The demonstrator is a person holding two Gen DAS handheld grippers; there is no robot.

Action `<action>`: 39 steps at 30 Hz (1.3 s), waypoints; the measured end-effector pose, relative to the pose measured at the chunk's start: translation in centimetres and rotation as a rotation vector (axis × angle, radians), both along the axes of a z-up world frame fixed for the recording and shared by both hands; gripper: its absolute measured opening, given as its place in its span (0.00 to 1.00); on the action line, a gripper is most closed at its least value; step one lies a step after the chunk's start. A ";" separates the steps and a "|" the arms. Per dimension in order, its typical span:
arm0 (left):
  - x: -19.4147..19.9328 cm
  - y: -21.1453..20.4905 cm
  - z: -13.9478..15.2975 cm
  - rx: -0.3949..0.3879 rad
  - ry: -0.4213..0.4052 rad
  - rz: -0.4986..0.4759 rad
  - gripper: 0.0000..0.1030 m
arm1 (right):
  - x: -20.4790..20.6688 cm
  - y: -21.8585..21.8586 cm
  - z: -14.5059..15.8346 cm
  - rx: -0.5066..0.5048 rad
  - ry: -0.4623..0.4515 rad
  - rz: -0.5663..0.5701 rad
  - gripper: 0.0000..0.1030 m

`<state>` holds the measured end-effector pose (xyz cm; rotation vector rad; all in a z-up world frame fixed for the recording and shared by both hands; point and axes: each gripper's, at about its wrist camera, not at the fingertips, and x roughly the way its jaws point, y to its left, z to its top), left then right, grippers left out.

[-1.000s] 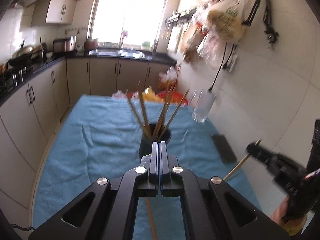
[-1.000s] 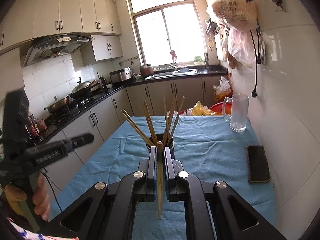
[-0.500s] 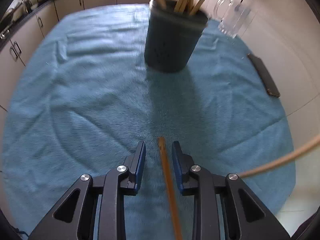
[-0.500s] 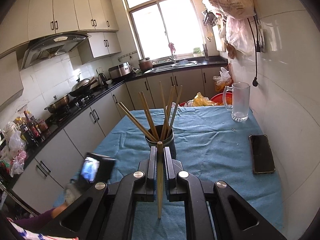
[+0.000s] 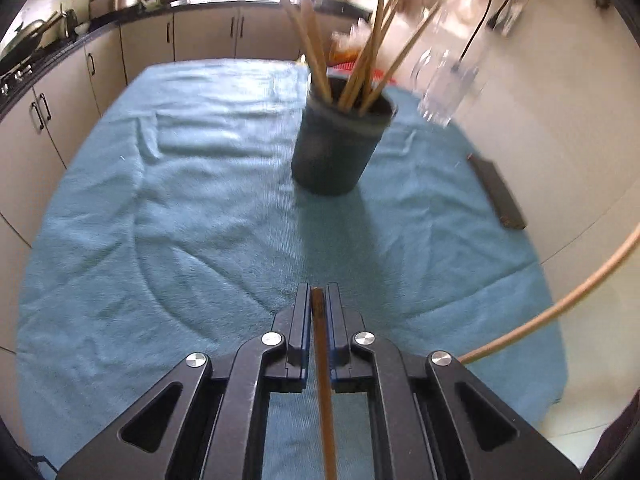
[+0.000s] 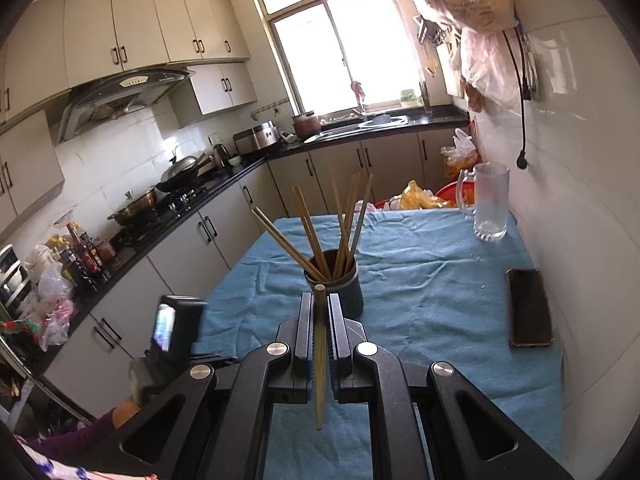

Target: Organize utensils

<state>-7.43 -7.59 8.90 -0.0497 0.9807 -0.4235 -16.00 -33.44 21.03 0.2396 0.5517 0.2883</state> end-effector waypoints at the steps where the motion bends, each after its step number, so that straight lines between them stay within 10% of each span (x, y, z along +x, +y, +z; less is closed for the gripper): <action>1: -0.7 0.5 0.9 -0.016 -0.026 0.003 0.06 | -0.5 -0.4 0.6 0.000 -0.010 0.000 0.06; 17: -4.5 1.0 12.3 -0.158 -0.339 -0.010 0.06 | -1.3 1.3 2.9 -0.118 -0.086 -0.030 0.06; 39: 4.9 -1.4 21.6 -0.188 -0.436 0.026 0.00 | 10.4 3.9 7.2 -0.113 -0.155 -0.026 0.06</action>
